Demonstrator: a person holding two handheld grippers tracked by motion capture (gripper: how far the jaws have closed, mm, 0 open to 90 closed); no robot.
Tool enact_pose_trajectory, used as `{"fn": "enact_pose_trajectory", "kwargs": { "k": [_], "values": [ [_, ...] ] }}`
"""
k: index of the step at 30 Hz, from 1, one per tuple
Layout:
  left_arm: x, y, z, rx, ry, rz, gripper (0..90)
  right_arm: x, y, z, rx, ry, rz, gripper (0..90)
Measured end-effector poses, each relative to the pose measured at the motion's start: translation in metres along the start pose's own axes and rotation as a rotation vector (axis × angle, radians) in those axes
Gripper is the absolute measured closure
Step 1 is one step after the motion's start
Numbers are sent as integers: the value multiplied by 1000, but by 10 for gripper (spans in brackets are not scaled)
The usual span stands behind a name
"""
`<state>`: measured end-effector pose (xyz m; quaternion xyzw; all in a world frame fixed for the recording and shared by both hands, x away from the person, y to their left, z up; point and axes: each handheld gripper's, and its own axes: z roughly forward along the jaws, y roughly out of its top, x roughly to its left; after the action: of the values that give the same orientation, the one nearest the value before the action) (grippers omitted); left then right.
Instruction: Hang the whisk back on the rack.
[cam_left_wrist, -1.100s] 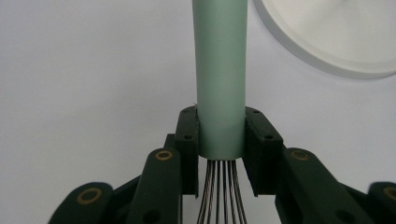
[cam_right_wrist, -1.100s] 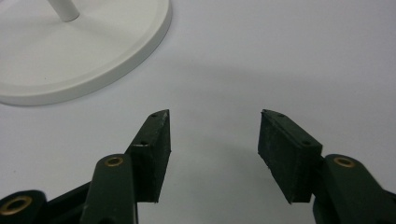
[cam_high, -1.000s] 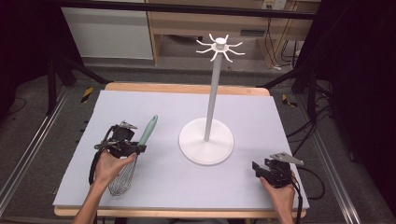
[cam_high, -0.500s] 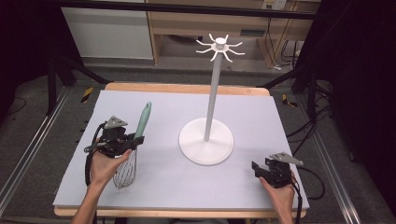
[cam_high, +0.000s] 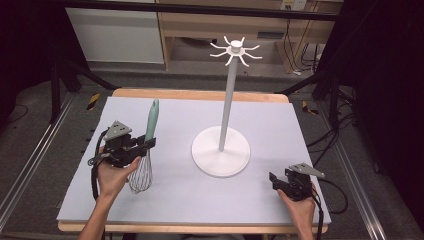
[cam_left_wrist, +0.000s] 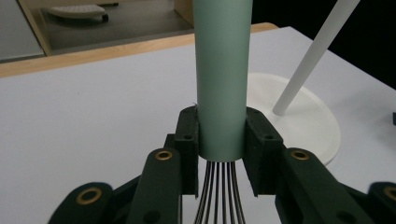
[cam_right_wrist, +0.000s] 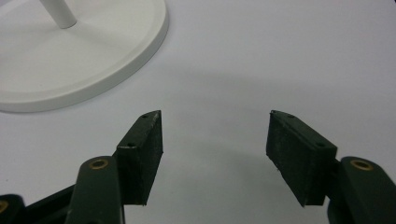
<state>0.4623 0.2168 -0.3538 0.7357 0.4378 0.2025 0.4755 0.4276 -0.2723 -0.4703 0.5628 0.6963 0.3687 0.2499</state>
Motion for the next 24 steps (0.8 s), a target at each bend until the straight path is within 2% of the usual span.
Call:
{"fn": "enact_pose_trajectory", "kwargs": {
  "k": [13, 24],
  "values": [
    [-12, 18, -9, -145, -28, 22, 689, 0, -1, 1, -9, -12, -3, 327],
    [-23, 34, -11, -205, -68, 43, 689, 0, -1, 2, -11, -16, -8, 310]
  ]
}}
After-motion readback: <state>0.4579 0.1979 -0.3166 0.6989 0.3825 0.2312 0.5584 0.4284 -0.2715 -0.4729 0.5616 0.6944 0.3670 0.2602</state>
